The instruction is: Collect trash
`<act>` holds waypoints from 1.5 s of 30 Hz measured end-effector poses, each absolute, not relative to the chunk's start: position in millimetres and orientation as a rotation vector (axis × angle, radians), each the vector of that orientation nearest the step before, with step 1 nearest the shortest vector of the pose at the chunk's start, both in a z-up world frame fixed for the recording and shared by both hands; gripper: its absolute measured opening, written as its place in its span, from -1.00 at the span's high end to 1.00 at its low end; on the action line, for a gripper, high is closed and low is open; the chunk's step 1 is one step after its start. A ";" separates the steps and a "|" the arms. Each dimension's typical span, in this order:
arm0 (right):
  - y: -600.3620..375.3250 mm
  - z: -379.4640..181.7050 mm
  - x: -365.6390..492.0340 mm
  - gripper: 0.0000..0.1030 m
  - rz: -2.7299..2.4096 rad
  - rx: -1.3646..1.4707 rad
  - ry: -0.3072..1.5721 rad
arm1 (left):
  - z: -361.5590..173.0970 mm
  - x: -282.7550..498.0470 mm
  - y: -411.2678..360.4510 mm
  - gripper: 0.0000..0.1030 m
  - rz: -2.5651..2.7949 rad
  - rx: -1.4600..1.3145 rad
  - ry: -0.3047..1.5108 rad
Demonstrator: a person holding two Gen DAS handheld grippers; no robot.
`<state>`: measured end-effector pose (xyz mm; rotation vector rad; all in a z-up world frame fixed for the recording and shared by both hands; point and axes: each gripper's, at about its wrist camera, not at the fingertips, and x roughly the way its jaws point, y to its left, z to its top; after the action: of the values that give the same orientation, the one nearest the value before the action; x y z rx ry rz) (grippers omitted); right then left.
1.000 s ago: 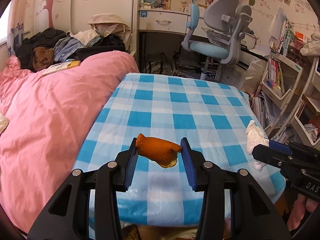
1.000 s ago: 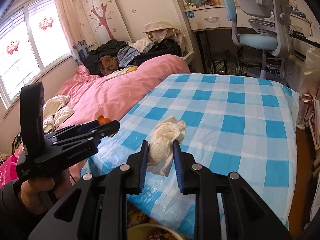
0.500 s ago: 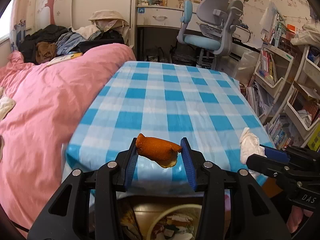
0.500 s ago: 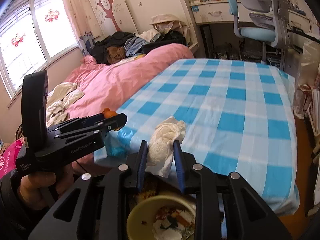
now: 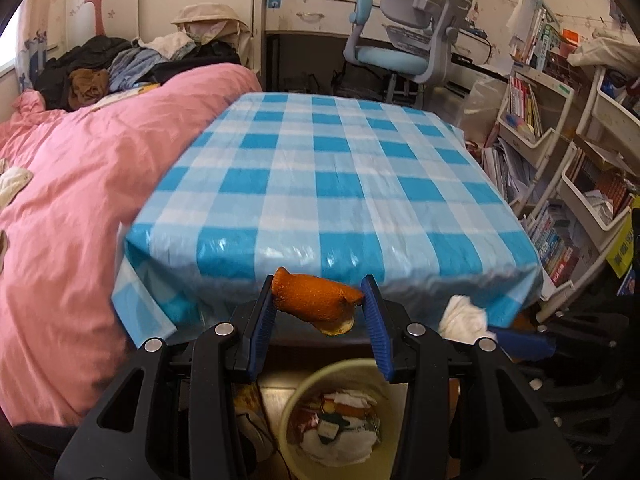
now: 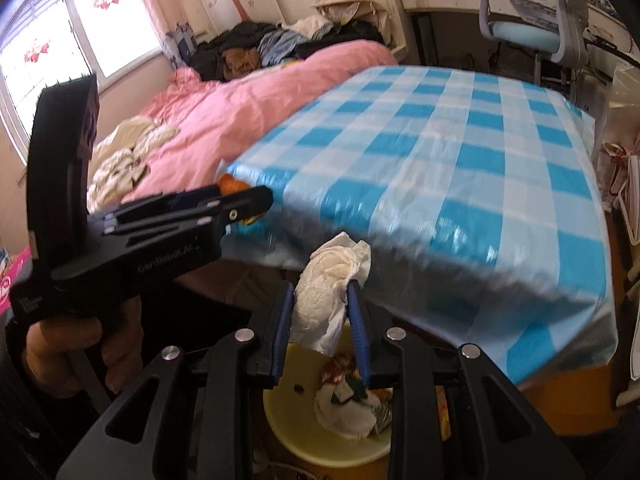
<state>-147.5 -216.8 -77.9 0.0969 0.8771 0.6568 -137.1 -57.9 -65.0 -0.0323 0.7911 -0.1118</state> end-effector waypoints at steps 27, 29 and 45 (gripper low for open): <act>-214.2 -110.9 -168.9 -0.41 0.540 0.006 1.011 | -97.4 -185.9 -68.7 -0.08 -0.137 -0.056 0.933; -215.8 -109.0 -168.4 -0.50 0.522 0.011 1.001 | -95.2 -186.7 -66.0 -0.25 -0.121 -0.060 0.918; -230.8 -80.9 -173.7 -0.85 0.259 -0.009 0.799 | -77.5 -189.8 -51.1 -0.81 -0.008 -0.077 0.798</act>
<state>-173.7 -230.8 -80.9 -0.0089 0.7988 0.2589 -189.8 -51.1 -77.5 -0.0774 0.7979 -0.0084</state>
